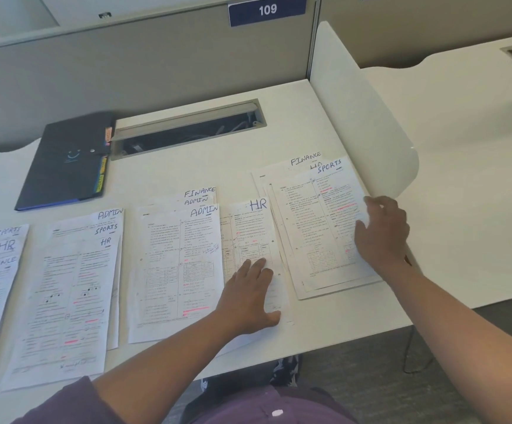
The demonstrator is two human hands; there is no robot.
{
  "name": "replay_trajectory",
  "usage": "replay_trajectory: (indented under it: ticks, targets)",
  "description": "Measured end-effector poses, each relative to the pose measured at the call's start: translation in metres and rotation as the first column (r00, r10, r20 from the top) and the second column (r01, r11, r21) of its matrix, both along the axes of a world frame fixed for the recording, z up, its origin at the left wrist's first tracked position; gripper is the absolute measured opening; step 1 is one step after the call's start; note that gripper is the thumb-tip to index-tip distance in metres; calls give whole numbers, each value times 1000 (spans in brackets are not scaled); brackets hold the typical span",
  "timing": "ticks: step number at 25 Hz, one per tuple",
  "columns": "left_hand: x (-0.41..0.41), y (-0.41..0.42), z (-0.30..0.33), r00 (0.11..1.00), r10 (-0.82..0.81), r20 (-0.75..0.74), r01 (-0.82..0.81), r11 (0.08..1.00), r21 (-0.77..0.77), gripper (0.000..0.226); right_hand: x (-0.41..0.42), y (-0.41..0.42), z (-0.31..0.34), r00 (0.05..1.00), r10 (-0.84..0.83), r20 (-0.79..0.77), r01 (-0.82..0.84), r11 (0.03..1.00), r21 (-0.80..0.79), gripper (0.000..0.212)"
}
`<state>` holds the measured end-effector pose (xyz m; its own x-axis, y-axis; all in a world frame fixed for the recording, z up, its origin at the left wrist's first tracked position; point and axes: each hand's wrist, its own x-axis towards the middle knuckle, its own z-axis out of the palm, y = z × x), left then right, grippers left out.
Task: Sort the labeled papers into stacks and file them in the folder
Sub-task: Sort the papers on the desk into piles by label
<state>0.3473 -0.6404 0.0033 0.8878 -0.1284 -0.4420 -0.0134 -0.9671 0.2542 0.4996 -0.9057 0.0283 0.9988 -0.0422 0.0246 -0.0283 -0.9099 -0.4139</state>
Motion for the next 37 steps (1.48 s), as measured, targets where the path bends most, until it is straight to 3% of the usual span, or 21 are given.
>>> replay_trajectory:
  ticks: [2,6,9,13,18,21,25,27,31,37]
  targets:
    - [1,2,0,1000,12,5,-12,1000,-15,93,-16,23,5,994,113,8,-113,982,149,35]
    - [6,8,0,1000,24,-4,-24,999,-22,90,-49,67,8,892,268,-364,-82,888,452,20]
    - [12,13,-1,1000,26,-2,-26,999,-28,85,-65,86,4,824,304,-479,-65,890,452,27]
    - [12,15,-6,1000,23,-10,-24,999,-44,84,-75,100,2,800,255,-543,-12,912,411,39]
    - [15,21,-9,998,62,0,-62,993,-99,74,-80,110,-2,731,246,-637,151,852,502,41]
    - [17,23,-8,996,86,19,-82,986,-145,67,-82,115,-5,731,253,-634,156,842,516,18]
    - [16,28,-6,991,124,41,-112,965,-236,62,-84,120,-4,760,295,-579,66,851,521,6]
    - [15,33,-5,989,144,37,-129,953,-276,63,-86,123,-3,757,320,-569,57,836,546,13]
    - [14,38,-5,988,154,30,-135,933,-333,61,-89,128,-5,686,306,-660,274,732,624,15]
    - [1,50,-15,914,350,205,-258,892,-370,47,-82,122,12,835,251,-490,76,829,554,22]
